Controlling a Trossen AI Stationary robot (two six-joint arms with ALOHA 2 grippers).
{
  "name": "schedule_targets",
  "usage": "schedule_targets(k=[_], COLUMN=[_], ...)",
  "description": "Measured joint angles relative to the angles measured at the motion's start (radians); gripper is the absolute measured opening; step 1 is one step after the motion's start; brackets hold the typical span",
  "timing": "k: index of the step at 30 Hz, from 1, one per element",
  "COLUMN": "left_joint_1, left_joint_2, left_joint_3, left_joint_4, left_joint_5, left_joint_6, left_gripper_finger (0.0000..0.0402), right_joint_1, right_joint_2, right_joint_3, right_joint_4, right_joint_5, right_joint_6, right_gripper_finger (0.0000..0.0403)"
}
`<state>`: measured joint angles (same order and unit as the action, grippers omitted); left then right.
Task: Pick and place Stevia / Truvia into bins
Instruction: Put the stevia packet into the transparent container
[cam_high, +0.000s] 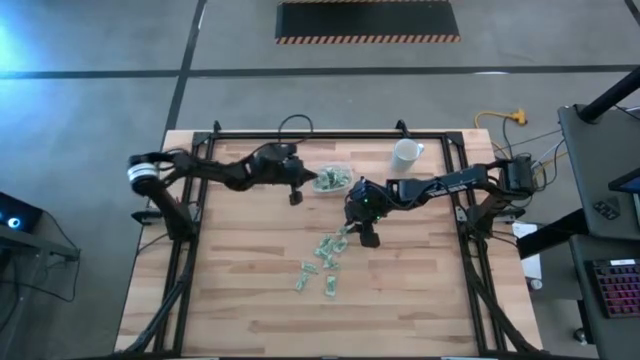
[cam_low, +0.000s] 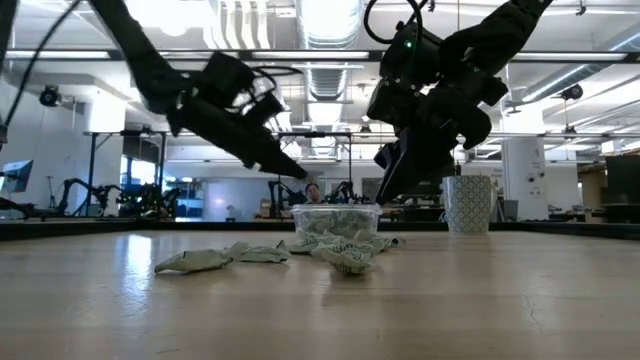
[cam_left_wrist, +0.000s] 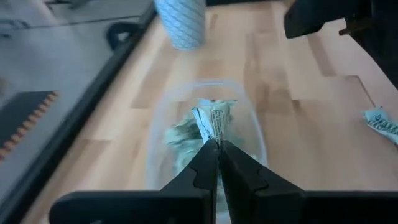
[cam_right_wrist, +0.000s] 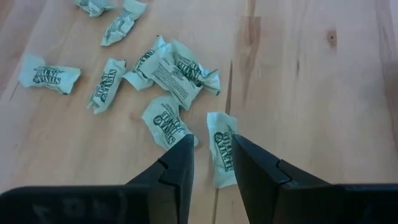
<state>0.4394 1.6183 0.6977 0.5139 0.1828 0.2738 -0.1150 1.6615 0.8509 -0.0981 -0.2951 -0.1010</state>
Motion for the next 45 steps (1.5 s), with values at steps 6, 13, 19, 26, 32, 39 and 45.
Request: schedule_targets(k=[6,13,19,26,32,39,45], left_joint_1=[0.0,0.002,0.011,0.011,-0.001,-0.057,-0.127], left_joint_2=[0.111,0.114,0.107,0.097,0.006,-0.175,-0.324], left_joint_3=[0.096,0.124,0.119,0.121,0.117,0.097,0.042], left_joint_4=[-0.001,-0.008,-0.046,-0.131,-0.186,-0.379,-0.419], left_joint_5=[0.02,0.008,-0.001,-0.001,-0.001,-0.001,-0.001], left_joint_6=[-0.007,-0.006,-0.002,-0.002,-0.013,-0.033,-0.066], left_gripper_finger=[0.0001,0.0001,0.0016,0.0139,0.022,0.024,0.024], right_joint_1=[0.0,0.0,-0.001,-0.001,0.0,0.001,0.001], right_joint_2=[0.0,0.0,0.0,0.0,0.006,0.066,0.082], right_joint_3=[-0.009,-0.037,-0.039,-0.039,-0.047,-0.049,-0.049], right_joint_4=[-0.001,-0.001,0.008,0.027,0.106,0.116,0.115], right_joint_5=[0.0,0.002,0.006,0.006,0.006,0.007,0.051], right_joint_6=[0.013,-0.002,-0.011,-0.011,-0.014,-0.021,-0.03], right_gripper_finger=[0.0102,0.0096,0.0088,0.0088,0.0095,0.0102,0.01])
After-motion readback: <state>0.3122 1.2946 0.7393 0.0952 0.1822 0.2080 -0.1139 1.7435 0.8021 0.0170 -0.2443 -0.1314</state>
